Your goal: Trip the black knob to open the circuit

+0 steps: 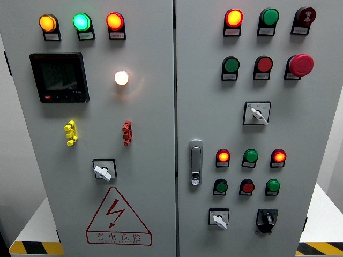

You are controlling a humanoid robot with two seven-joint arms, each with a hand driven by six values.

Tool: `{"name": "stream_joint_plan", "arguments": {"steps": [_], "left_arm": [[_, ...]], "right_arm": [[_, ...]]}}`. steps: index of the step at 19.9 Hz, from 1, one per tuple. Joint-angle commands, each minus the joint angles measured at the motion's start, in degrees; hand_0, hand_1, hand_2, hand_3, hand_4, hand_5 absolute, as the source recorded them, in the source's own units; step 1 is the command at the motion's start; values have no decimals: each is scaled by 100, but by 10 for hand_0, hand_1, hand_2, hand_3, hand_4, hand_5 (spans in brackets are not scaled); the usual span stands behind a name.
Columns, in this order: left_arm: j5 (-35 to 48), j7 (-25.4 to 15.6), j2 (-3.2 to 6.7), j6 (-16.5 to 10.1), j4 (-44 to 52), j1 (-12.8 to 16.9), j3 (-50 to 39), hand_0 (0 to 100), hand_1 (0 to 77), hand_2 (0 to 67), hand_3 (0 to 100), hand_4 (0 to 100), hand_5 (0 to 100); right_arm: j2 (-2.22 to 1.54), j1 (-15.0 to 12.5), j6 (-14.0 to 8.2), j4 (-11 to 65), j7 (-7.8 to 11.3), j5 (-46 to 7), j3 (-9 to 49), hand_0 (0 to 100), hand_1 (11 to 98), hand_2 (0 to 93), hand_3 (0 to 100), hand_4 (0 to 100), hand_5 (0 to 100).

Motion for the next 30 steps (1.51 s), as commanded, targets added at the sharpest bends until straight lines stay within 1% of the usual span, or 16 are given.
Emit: {"name": "stream_joint_plan", "arguments": {"steps": [1, 5, 8, 9, 12, 14, 16, 17, 18, 19, 20, 21, 23, 27, 29, 30], "left_arm": [[0, 1, 5, 0, 0, -9, 0, 0, 0, 195, 261, 99, 86], [0, 1, 5, 0, 0, 0, 0, 0, 0, 195, 261, 99, 86], [0, 1, 5, 0, 0, -9, 0, 0, 0, 195, 261, 99, 86], [0, 1, 5, 0, 0, 0, 0, 0, 0, 195, 261, 99, 86], [0, 1, 5, 0, 0, 0, 0, 0, 0, 195, 261, 99, 86], [0, 1, 5, 0, 0, 0, 0, 0, 0, 194, 261, 99, 86], [0, 1, 5, 0, 0, 0, 0, 0, 0, 195, 261, 99, 86], [0, 1, 5, 0, 0, 0, 0, 0, 0, 195, 261, 99, 86], [0, 1, -4, 0, 0, 0, 0, 0, 0, 195, 261, 99, 86], [0, 1, -4, 0, 0, 0, 0, 0, 0, 195, 261, 99, 86], [0, 1, -4, 0, 0, 0, 0, 0, 0, 195, 261, 99, 86], [0, 1, 5, 0, 0, 0, 0, 0, 0, 195, 261, 99, 86], [0, 1, 5, 0, 0, -9, 0, 0, 0, 195, 261, 99, 86], [0, 1, 5, 0, 0, 0, 0, 0, 0, 195, 261, 99, 86], [0, 1, 5, 0, 0, -9, 0, 0, 0, 195, 261, 99, 86], [0, 1, 5, 0, 0, 0, 0, 0, 0, 195, 261, 99, 86]], "right_arm": [[-1, -127, 13, 1044, -24, 306, -17, 844, 418, 0, 281, 171, 300], [-1, -381, -22, 2487, -244, 693, -201, 843, 439, 0, 344, 252, 359], [-1, -461, -223, 3156, -244, 764, -473, 843, 447, 0, 377, 313, 396], [-9, -479, -355, 3289, -244, 764, -578, 844, 450, 0, 389, 333, 416], [-1, -435, -1013, 3579, -235, 764, -921, 852, 460, 0, 439, 442, 503], [-1, -408, -1182, 3746, -235, 755, -1132, 862, 470, 0, 520, 578, 596], [8, -208, -1357, 3826, -226, 720, -1246, 872, 475, 0, 590, 650, 667], [26, -128, -1549, 3835, -235, 720, -1395, 879, 476, 0, 679, 719, 731], [17, -40, -1804, 3844, -235, 711, -1510, 885, 476, 0, 737, 753, 808], [26, 117, -2111, 3844, -235, 702, -1624, 887, 477, 0, 778, 770, 840], [26, 249, -2262, 3835, -244, 676, -1703, 895, 485, 0, 834, 808, 950], [34, 364, -2298, 3817, -253, 667, -1739, 902, 503, 0, 868, 868, 1000], [35, 444, -2298, 3800, -270, 676, -1731, 920, 529, 0, 874, 916, 1000], [43, 558, -2298, 3739, -332, 676, -1687, 975, 571, 0, 877, 940, 1000], [43, 689, -2307, 3651, -332, 685, -1660, 1000, 610, 0, 878, 1000, 1000], [61, 751, -2307, 3598, -332, 685, -1660, 1000, 619, 0, 890, 1000, 1000]]}}
